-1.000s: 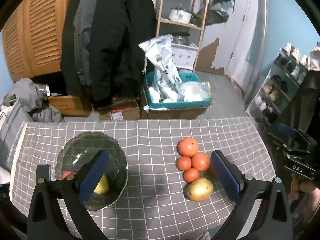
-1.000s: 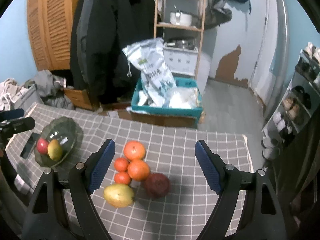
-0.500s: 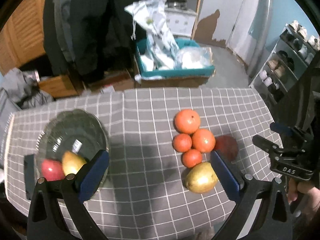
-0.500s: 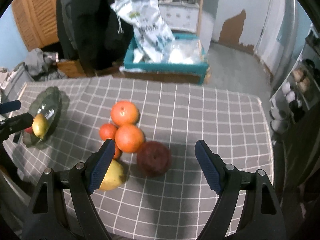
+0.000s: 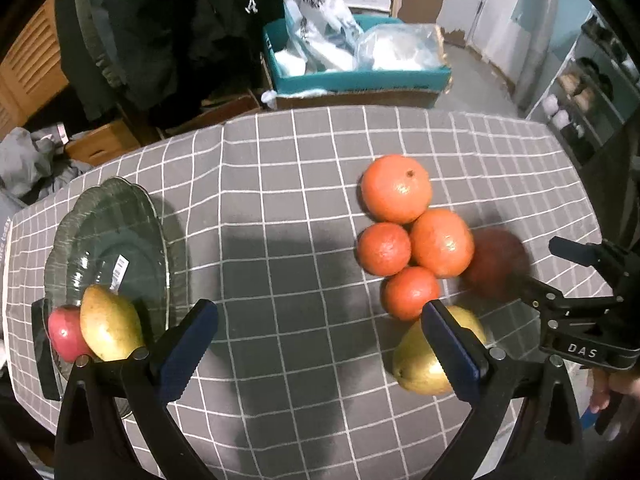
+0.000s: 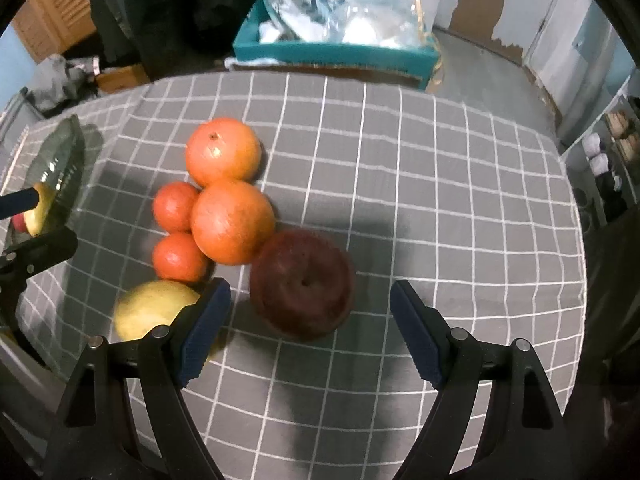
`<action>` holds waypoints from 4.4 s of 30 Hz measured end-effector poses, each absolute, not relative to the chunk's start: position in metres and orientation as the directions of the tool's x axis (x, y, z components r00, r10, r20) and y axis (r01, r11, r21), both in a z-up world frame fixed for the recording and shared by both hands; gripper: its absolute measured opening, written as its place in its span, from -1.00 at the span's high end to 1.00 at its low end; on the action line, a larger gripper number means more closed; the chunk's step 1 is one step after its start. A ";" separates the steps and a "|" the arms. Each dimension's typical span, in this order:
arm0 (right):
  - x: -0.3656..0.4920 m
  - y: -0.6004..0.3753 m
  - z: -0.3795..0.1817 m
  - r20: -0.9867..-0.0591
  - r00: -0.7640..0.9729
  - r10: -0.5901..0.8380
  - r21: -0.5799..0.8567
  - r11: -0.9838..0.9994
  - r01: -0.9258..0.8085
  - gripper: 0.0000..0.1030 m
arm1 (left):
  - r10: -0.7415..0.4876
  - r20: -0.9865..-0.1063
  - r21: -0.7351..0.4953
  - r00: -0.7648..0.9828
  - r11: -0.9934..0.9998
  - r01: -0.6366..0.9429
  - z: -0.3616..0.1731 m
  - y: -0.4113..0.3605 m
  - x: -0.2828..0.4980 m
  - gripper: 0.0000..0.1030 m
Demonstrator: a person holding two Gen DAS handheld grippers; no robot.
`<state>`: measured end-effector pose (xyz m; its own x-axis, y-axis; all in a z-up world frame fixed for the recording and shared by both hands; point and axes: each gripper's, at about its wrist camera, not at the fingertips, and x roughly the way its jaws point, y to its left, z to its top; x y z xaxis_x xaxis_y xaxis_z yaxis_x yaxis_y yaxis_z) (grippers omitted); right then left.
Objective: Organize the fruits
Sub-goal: 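Grasp the dark red apple with the right tool while the left tool approaches the other pear, then close the left tool on the yellow-green pear while the right tool lifts the dark apple, then lift the pear with the left tool while the right tool carries the dark apple toward the bowl, then carry the pear with the left tool while the right tool carries the dark apple over the bowl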
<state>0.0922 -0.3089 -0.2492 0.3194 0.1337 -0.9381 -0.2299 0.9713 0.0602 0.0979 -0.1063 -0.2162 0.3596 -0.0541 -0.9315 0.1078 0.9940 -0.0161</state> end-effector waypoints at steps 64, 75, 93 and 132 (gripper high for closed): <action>0.057 -0.366 -0.251 -0.940 0.325 0.103 0.079 0.993 -0.086 -0.34 | -0.197 -0.966 -0.139 0.169 0.943 0.303 -0.290 -0.197 0.076 -0.60; 0.058 -0.363 -0.232 -0.921 0.376 0.102 0.071 0.993 -0.095 -0.34 | -0.229 -0.946 -0.157 0.228 0.942 0.296 -0.255 -0.181 0.066 -0.60; 0.047 -0.344 -0.165 -0.830 0.538 0.143 0.073 0.986 -0.150 -0.34 | -0.237 -0.879 -0.123 0.414 0.951 0.282 -0.178 -0.152 0.062 -0.60; 0.053 -0.237 -0.074 -0.687 0.667 0.289 0.069 0.939 -0.336 -0.34 | -0.132 -0.722 -0.077 0.680 0.991 0.111 -0.083 -0.038 0.053 -0.60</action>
<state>0.0533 -0.2369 -0.0740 0.6669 0.2890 -0.6869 -0.3360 0.9393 0.0690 0.0531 -0.0377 -0.0831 0.6796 -0.1320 -0.7216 0.1111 0.9909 -0.0766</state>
